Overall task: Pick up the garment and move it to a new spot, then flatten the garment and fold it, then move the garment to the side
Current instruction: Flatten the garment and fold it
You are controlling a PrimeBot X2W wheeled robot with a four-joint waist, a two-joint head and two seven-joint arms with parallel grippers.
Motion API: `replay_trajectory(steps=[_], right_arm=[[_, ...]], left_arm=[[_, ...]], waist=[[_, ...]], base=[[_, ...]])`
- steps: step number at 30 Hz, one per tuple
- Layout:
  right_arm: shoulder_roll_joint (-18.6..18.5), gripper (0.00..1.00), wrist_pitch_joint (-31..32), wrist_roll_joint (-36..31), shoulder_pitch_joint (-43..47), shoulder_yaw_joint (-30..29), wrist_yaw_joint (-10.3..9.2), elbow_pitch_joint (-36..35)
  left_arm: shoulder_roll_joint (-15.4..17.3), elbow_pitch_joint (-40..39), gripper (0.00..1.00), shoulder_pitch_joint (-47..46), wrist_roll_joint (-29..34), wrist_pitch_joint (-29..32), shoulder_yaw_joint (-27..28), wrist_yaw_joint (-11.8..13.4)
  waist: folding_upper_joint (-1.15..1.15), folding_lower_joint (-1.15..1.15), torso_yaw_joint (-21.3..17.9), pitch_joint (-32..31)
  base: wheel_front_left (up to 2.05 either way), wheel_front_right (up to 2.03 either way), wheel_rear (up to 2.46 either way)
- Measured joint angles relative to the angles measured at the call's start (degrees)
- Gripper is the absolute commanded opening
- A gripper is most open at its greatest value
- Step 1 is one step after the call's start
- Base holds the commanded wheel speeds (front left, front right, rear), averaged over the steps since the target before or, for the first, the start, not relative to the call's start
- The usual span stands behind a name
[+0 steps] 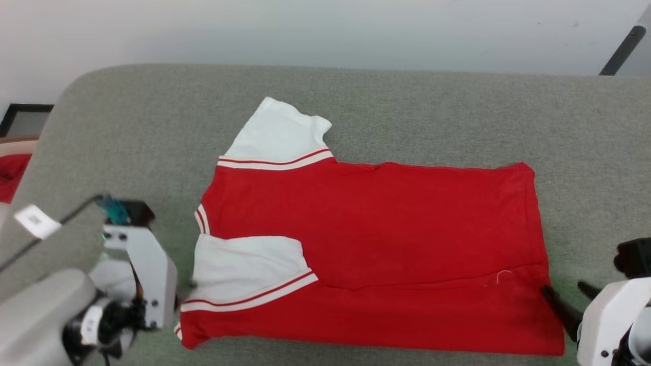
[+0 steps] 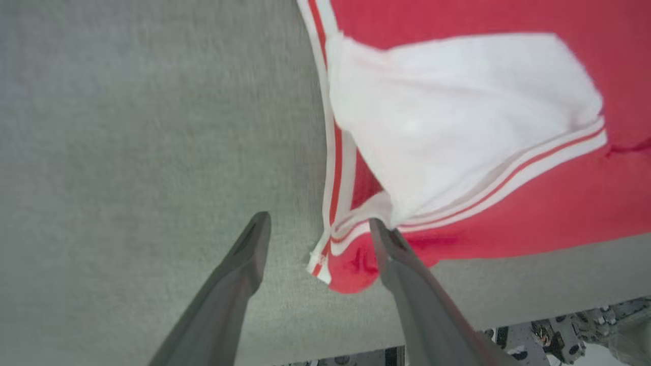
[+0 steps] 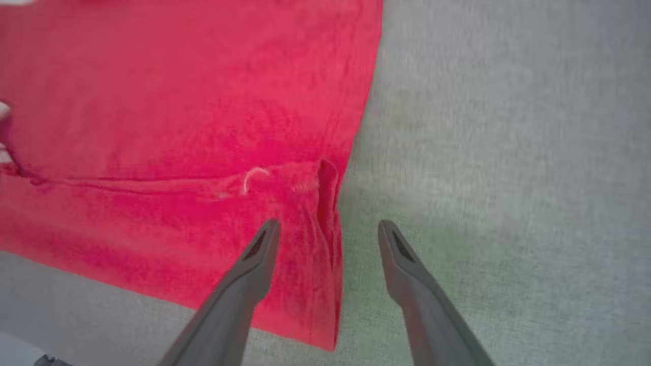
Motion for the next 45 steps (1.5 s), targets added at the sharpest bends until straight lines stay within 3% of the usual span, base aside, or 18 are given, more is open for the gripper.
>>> replay_trajectory(steps=[4,10,15,20,26,31,45], right_arm=[[0.2,1.00,-4.4,0.0,-0.6,0.1,-0.01,-1.3],[-1.1,1.00,-18.1,-0.9,-1.8,3.2,-0.02,-3.1],[-2.1,1.00,-32.9,-4.4,-3.6,6.9,0.00,-3.2],[-0.5,1.00,-42.8,-6.4,-5.5,8.6,0.00,-1.6],[0.9,1.00,-46.7,-6.9,-7.1,9.7,0.00,0.0],[1.6,1.00,-47.6,-6.4,-7.9,10.3,0.00,0.7],[2.1,1.00,-49.1,-5.5,-9.3,11.1,0.00,0.7]], left_arm=[[0.8,-1.2,1.00,-1.6,1.6,-3.1,1.7,-0.3],[0.7,-1.2,1.00,-5.7,5.7,-11.7,5.5,-2.9],[-2.0,1.9,1.00,-9.7,9.0,-18.7,8.0,-6.1],[-5.6,7.6,1.00,-14.9,10.0,-22.0,9.9,-9.1],[-7.9,15.3,1.00,-21.3,10.9,-19.4,9.9,-12.6],[-7.4,20.6,1.00,-25.8,12.9,-13.4,7.4,-16.2],[-10.2,35.4,1.00,-32.2,13.3,-2.3,4.2,-19.5]], waist=[[0.00,0.00,-0.5,0.1],[0.00,0.00,-1.8,0.8],[0.00,0.00,-3.1,2.1],[0.00,0.00,-4.8,4.1],[0.00,0.00,-7.4,7.6],[0.00,0.00,-9.9,10.8],[0.00,0.00,-15.5,18.7]], base=[[0.00,0.00,0.00],[0.00,0.00,0.00],[0.00,0.00,0.00],[0.00,0.00,0.00],[0.00,0.00,0.00],[0.00,0.00,0.00],[0.00,0.00,0.00]])
